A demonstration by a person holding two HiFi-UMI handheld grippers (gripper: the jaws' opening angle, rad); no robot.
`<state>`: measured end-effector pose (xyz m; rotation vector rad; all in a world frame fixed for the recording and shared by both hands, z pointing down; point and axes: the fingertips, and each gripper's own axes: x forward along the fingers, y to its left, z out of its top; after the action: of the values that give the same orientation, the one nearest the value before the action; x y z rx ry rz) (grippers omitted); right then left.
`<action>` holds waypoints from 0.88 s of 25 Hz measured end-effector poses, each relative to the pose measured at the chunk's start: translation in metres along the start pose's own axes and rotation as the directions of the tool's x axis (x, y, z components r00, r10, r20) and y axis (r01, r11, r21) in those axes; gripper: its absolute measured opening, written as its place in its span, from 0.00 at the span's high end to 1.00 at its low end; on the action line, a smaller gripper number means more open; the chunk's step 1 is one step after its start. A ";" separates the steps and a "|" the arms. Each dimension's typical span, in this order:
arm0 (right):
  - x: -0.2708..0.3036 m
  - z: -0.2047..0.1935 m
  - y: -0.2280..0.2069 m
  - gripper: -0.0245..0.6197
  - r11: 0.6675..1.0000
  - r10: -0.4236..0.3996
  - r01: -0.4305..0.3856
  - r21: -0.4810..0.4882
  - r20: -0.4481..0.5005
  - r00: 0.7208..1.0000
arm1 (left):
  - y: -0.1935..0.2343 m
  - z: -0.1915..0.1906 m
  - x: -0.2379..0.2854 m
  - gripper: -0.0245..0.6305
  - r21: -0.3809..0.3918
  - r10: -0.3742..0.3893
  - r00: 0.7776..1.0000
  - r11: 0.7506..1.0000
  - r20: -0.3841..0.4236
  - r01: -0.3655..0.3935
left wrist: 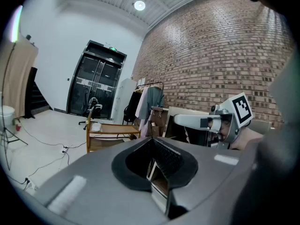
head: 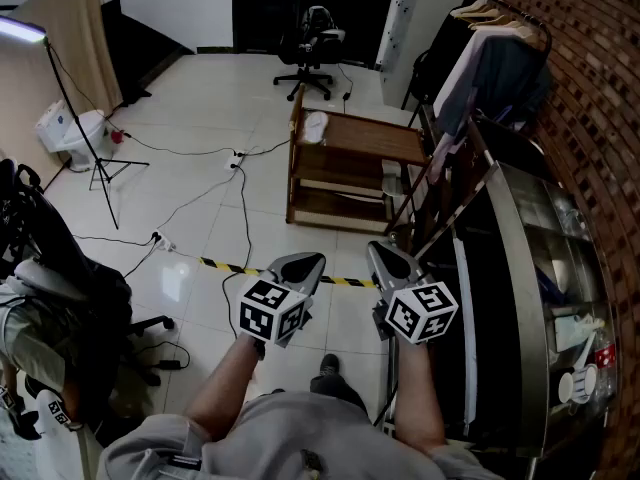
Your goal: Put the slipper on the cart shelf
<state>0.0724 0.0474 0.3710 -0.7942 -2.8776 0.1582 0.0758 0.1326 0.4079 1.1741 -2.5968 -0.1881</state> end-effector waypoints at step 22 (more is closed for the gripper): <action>0.081 0.023 -0.182 0.96 0.995 0.078 -0.077 0.062 -0.023 0.997 | 0.058 0.043 0.168 0.95 -0.029 0.163 0.986 0.986 -0.022 -0.163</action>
<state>-0.0912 -0.0681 0.3835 -0.8904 -2.8052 0.2422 -0.0841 0.0446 0.4141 0.9426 -2.6470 -0.1803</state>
